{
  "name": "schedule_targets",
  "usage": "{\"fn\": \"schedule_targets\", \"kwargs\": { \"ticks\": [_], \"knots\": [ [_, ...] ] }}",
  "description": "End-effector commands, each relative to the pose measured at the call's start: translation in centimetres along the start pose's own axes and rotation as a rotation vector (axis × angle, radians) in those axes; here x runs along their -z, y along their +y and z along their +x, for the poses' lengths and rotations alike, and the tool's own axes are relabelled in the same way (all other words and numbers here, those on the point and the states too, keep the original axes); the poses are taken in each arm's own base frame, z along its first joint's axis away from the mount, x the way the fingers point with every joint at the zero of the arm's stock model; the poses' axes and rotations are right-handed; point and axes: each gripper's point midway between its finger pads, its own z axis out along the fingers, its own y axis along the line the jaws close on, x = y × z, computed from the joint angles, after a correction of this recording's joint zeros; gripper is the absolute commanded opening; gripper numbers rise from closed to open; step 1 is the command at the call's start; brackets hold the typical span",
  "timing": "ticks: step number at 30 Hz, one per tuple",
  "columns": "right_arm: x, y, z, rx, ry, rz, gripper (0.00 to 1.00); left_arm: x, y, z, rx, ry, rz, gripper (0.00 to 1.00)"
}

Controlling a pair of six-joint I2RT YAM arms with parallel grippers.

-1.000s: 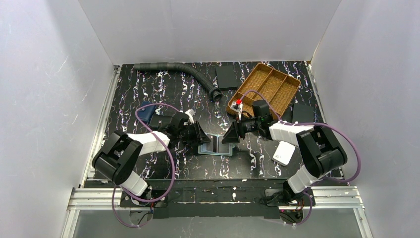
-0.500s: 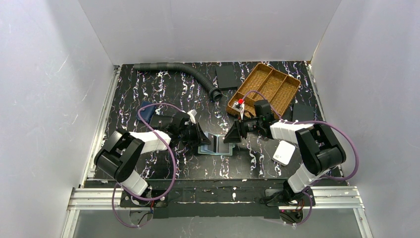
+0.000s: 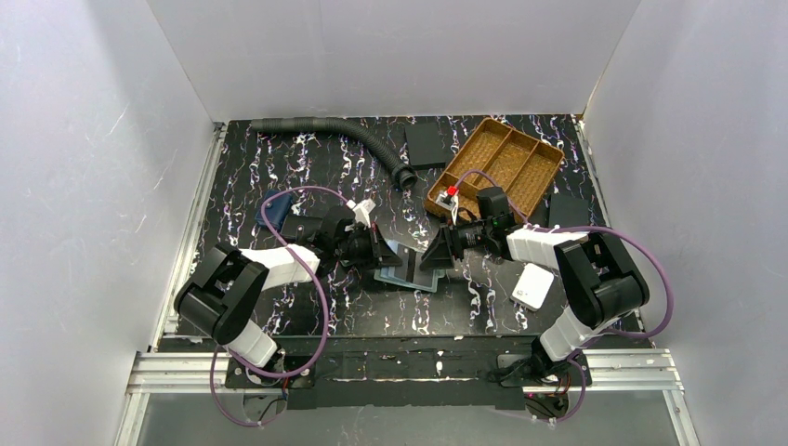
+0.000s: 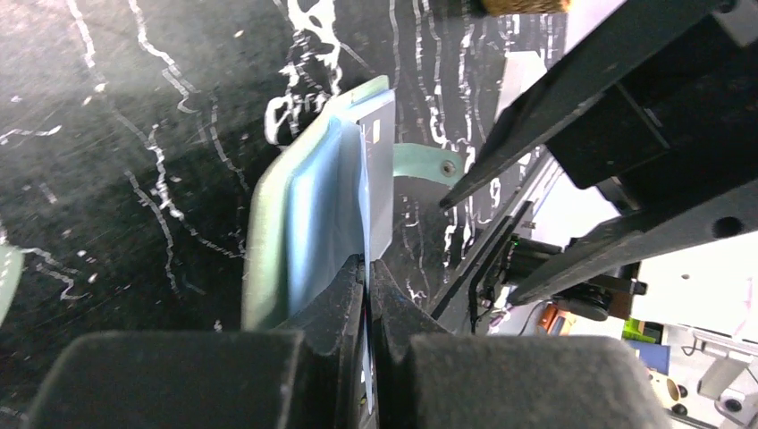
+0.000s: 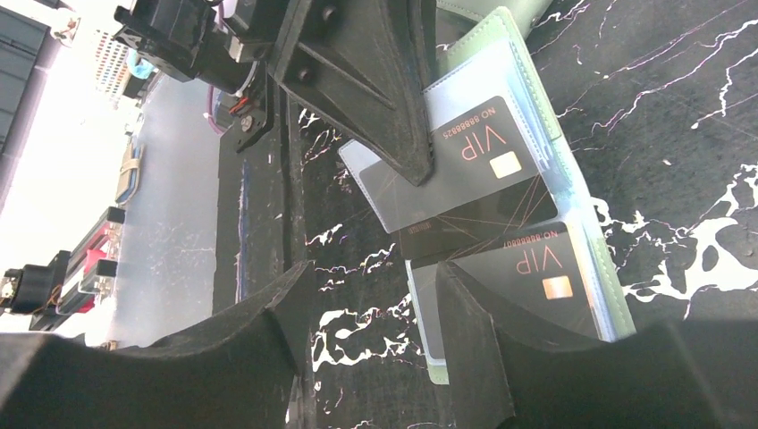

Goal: Take the credit cards out of the card holder
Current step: Remove the credit card from the card holder.

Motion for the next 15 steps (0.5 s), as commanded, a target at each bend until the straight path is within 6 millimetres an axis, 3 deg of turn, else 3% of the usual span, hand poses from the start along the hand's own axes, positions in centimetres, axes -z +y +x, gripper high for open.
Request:
{"fn": "schedule_targets", "kwargs": {
  "ticks": [1,15],
  "knots": [
    [0.4,0.9,-1.5,0.071,-0.022,-0.03,0.61,0.7,-2.6,-0.8,-0.04,-0.036,0.12,0.0],
    [1.1,-0.1,-3.2,-0.037,-0.09,0.03,0.61,1.8,-5.1,-2.0,-0.082,-0.11,0.215,0.0]
  ]
}}
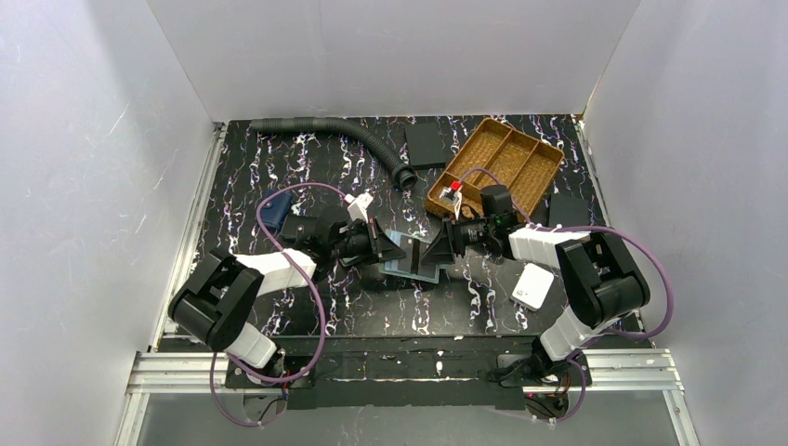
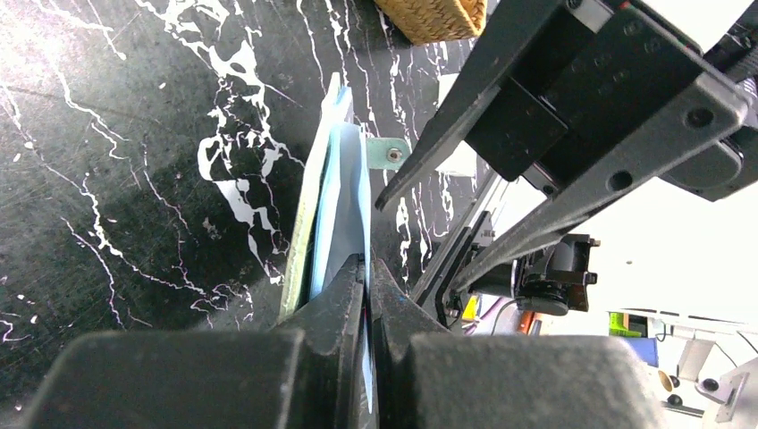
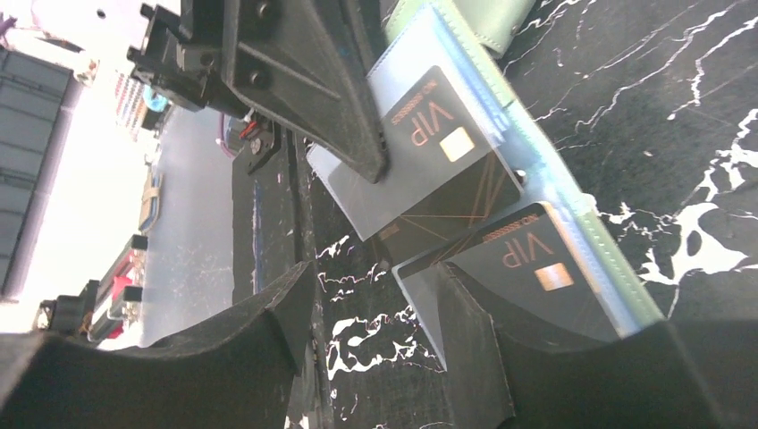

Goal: Take the credit cards out of the card holder
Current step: Remove the credit card from the card holder.

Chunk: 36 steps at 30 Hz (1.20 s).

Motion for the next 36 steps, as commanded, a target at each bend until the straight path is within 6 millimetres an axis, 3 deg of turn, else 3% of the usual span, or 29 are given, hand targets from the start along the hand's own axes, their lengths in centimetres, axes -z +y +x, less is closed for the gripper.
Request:
{"fn": "schedule_targets", "kwargs": {
  "ticks": [1,21,36],
  "knots": [
    [0.9,0.0,-2.9,0.021,-0.082,0.017,0.61,0.8,-2.1,-0.6,-0.045,-0.031,0.088,0.0],
    [1.6,0.7,-4.1,-0.026,-0.12,-0.028,0.59,1.0,-5.0,-1.3,-0.085,-0.049,0.233,0.0],
    [1.9,2.6,-5.7,-0.03,-0.133,-0.087,0.56,1.0,-6.4,-1.7,-0.079,-0.068,0.303,0.0]
  ]
}}
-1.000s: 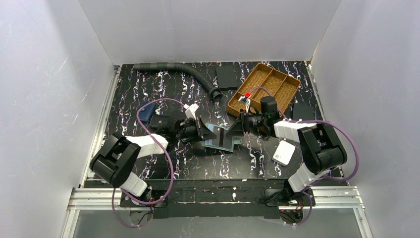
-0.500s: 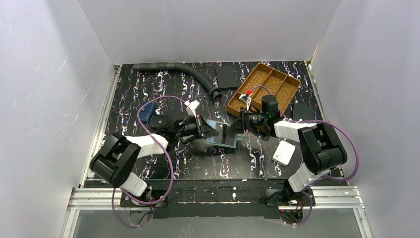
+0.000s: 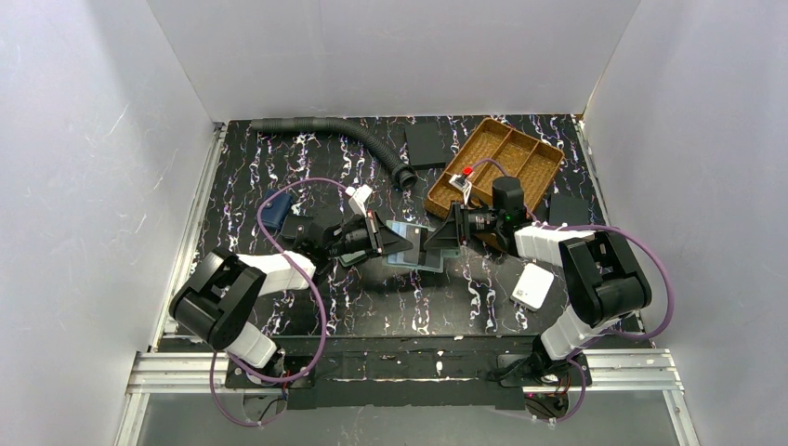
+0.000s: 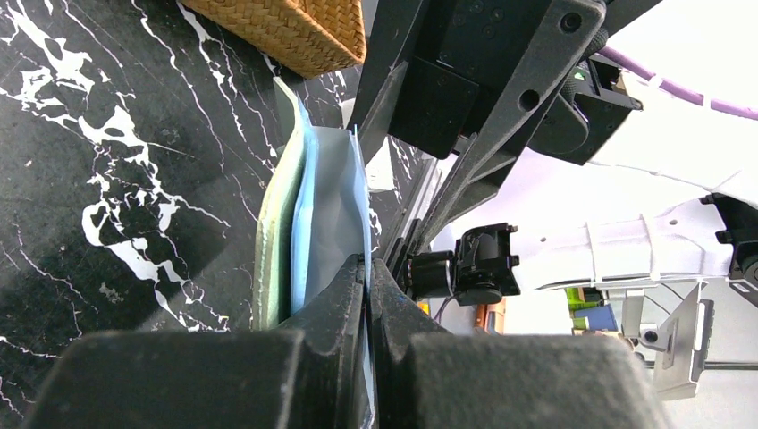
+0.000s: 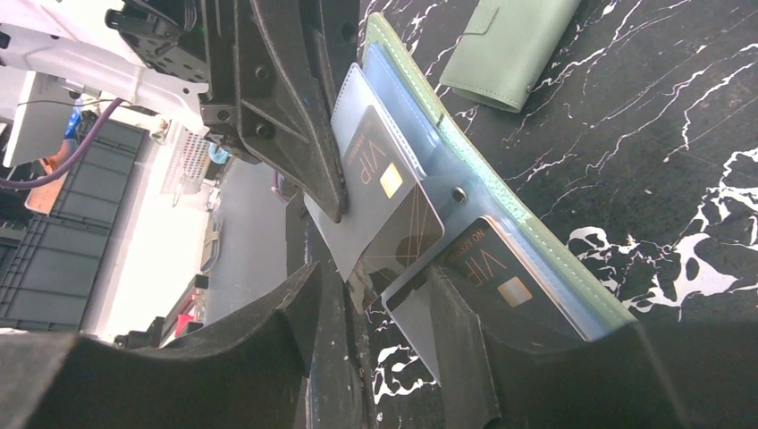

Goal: Take the credit cards out of the card holder
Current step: Remove the credit card from the card holder.

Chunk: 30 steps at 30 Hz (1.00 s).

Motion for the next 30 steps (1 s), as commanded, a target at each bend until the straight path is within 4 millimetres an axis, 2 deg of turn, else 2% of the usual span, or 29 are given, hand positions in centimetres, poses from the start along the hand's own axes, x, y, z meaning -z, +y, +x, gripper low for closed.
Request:
{"fn": "schedule_targets", "kwargs": {
  "ticks": [1,5,8,18,22,27,30],
  "knots": [
    [0.1,1.9,-1.9,0.067,-0.025,-0.048,0.55,0.0,-1.8,-0.4,-0.038,-0.006,0.082,0.0],
    [0.1,2.0,-2.1,0.053,-0.021,-0.057,0.5,-0.3,-1.9,-0.5,-0.034,-0.01,0.095,0.0],
    [0.0,2.2,-2.2,0.05,-0.019,-0.062,0.42,-0.4,-1.9,-0.5,-0.032,-0.011,0.096,0.0],
    [0.0,1.9,-2.2,0.04,-0.014,-0.061,0.01,-0.4,-1.2,-0.4,-0.022,-0.021,0.074,0.0],
    [-0.1,1.6,-1.9,0.042,-0.003,-0.059,0.01,-0.3,-1.0,-0.3,-0.011,-0.025,0.066,0.05],
    [0.0,1.4,-1.5,0.058,0.016,-0.062,0.01,-0.2,-1.0,-0.3,-0.005,-0.029,0.063,0.2],
    [0.1,1.2,-1.3,0.062,0.026,-0.061,0.01,-0.2,-1.3,-0.3,-0.009,-0.029,0.069,0.25]
  ]
}}
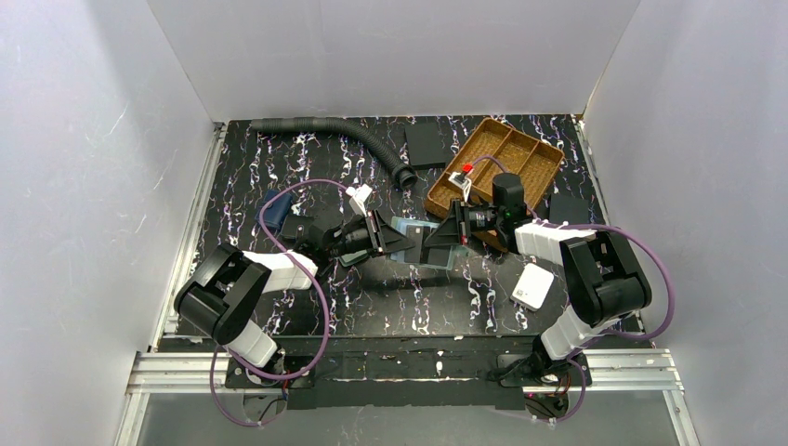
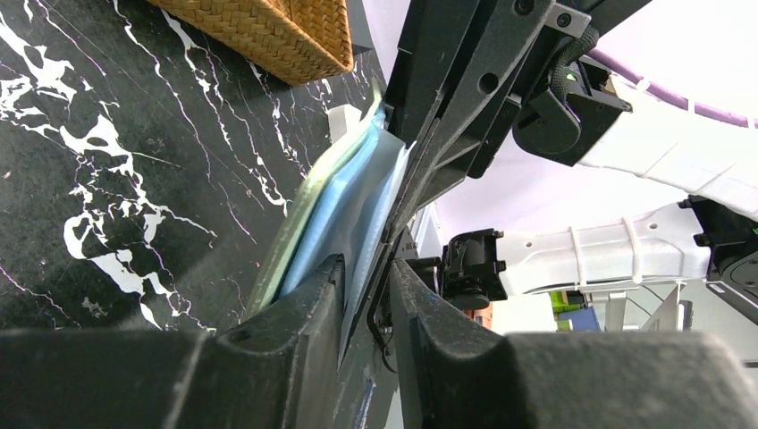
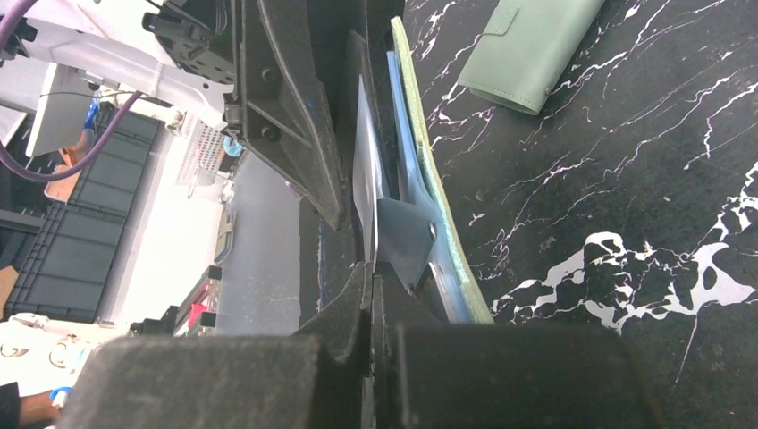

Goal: Take the credit cards out of the card holder
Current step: Remove the credit card from the card holder.

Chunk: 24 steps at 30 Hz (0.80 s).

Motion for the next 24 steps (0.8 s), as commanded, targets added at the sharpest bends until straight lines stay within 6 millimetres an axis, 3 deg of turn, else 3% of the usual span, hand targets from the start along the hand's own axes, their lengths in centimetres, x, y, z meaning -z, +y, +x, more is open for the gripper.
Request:
{"fn": "schedule_targets", "kwargs": {
  "ticks": [1,14,20,24],
  "knots": [
    [-0.1,0.2,-0.6,0.071,0.019,-0.025,0.01,0.2,-1.0,-0.1,-0.03,-0.008,0.035,0.26],
    [0.6,-1.0,-0.4,0.062,0.02,-0.007,0.01,0.4,-0.3,0.1,0.021,0.007,0.024,0.24],
    [0.6,-1.6,0.0,0.049,0.031,-0.005,0.01,0.4,0.5,0.2,0.04,0.014,0.008,0.09],
    [0.8,-2.1,0.2,0.046,0.035,0.004,0.01,0.6,1.1,0.2,0.05,0.011,-0.005,0.04]
  ]
}}
